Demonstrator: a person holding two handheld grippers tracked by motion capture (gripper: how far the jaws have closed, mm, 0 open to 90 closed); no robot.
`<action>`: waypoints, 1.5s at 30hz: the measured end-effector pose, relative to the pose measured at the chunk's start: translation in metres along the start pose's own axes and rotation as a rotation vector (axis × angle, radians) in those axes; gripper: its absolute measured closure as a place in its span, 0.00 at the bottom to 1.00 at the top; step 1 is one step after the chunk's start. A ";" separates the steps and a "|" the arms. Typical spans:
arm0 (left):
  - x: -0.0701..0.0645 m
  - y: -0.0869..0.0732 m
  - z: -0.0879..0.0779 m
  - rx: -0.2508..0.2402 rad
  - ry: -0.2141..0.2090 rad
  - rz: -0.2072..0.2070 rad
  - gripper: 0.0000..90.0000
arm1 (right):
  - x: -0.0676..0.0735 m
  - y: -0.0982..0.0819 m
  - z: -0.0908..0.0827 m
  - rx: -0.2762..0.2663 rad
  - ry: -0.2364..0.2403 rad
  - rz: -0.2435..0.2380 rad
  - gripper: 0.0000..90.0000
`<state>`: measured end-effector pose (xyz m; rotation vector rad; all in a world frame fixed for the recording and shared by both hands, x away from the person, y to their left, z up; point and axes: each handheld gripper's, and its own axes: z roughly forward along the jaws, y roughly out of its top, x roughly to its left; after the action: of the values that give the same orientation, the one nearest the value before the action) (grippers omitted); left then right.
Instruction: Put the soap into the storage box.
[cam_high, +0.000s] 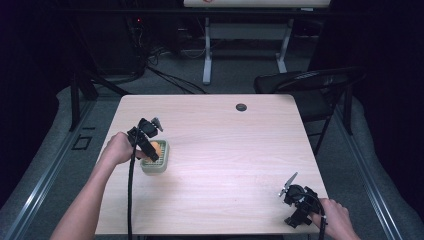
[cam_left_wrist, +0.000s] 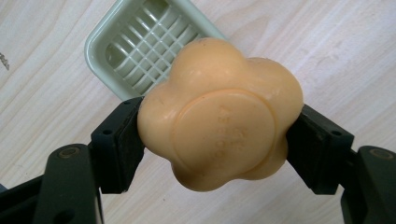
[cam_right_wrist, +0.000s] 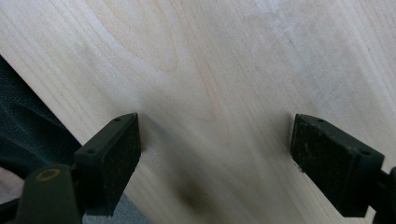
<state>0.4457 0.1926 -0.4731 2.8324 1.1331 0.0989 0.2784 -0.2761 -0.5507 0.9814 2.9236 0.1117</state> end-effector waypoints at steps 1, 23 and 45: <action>0.001 0.001 0.001 0.005 0.002 0.003 0.30 | 0.000 0.000 0.000 -0.001 0.002 0.001 0.18; 0.020 0.017 0.036 0.047 -0.005 0.012 0.30 | 0.000 0.000 0.001 -0.005 0.024 0.008 0.18; 0.024 0.023 0.053 0.088 0.005 0.035 0.30 | 0.000 -0.001 -0.001 -0.027 -0.001 -0.001 0.17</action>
<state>0.4835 0.1891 -0.5222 2.9311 1.1163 0.0594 0.2776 -0.2763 -0.5493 0.9760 2.9133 0.1497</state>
